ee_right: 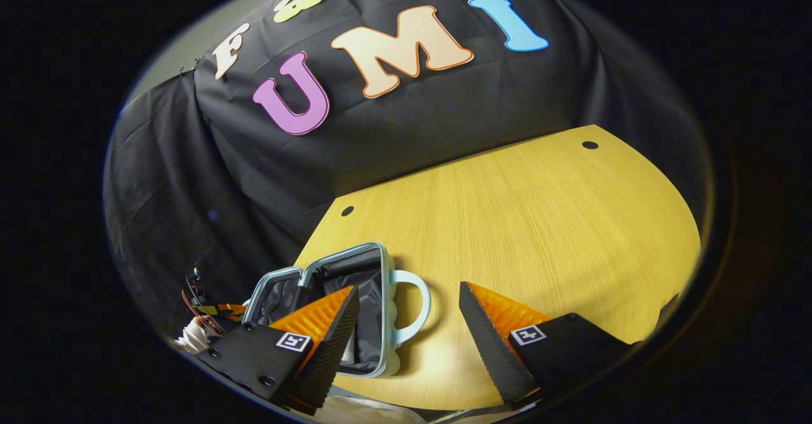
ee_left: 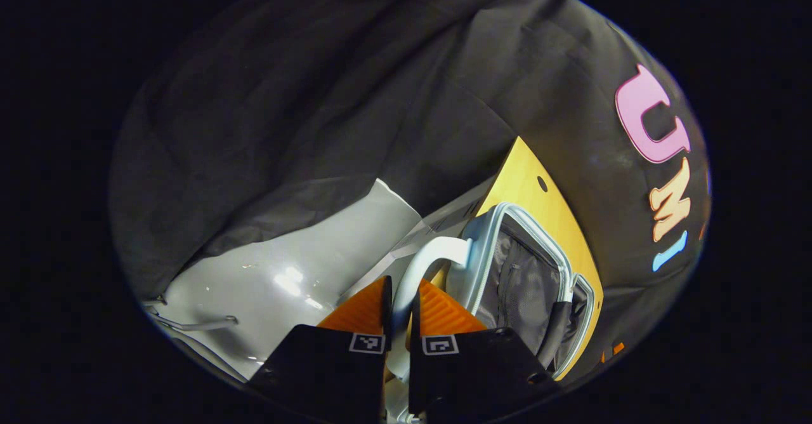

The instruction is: First open the suitcase, pack the skin care products into it, and then close the suitcase.

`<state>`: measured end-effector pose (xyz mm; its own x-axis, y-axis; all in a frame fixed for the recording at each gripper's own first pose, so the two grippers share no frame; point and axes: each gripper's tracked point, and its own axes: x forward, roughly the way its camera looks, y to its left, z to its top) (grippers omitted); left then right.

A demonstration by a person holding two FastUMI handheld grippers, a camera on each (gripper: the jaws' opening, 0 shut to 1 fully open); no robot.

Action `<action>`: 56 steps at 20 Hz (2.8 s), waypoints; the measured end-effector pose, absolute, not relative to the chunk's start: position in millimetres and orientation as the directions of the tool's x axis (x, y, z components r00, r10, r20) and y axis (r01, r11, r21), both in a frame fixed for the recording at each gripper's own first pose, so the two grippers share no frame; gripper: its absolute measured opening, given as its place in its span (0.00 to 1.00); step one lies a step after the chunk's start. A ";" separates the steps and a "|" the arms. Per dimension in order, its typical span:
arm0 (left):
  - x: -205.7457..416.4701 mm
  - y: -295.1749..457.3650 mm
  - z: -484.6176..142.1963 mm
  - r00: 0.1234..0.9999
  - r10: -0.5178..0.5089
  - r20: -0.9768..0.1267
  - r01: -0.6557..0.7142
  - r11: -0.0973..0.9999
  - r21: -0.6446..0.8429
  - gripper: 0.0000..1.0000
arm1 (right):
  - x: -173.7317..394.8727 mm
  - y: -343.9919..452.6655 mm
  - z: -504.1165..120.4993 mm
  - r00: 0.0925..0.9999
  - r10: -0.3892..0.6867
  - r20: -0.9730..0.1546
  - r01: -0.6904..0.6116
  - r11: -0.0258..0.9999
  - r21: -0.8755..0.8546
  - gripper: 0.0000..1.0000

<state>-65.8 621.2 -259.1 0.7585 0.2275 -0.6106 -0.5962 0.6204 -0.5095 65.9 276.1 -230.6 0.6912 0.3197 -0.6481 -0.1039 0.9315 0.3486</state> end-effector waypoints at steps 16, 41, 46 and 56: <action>-52.5 527.2 -83.2 0.827 0.312 -0.468 -0.505 0.779 -0.372 0.06 | 51.0 265.0 -223.9 0.639 0.415 -0.648 -0.217 0.905 0.366 0.98; 81.6 209.3 -53.5 0.871 -0.082 -0.485 -0.058 0.962 -0.266 0.06 | 65.7 169.5 -209.3 0.717 0.391 -0.577 -0.176 0.902 0.393 0.98; 118.3 152.2 -102.1 0.805 -0.157 -0.572 -0.014 0.959 -0.283 0.06 | 72.1 144.3 -204.5 0.737 0.355 -0.575 -0.149 0.915 0.374 0.98; 146.2 119.1 -210.6 0.661 -0.063 -0.748 -0.030 0.994 -0.110 0.10 | 82.3 96.8 -203.2 0.774 0.285 -0.565 -0.099 0.936 0.337 0.97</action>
<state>146.2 119.1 -210.6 0.6609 -0.0627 -0.7479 -0.0300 0.9935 -0.1097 82.3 96.8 -203.2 0.7740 0.2851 -0.5654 -0.0985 0.9363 0.3372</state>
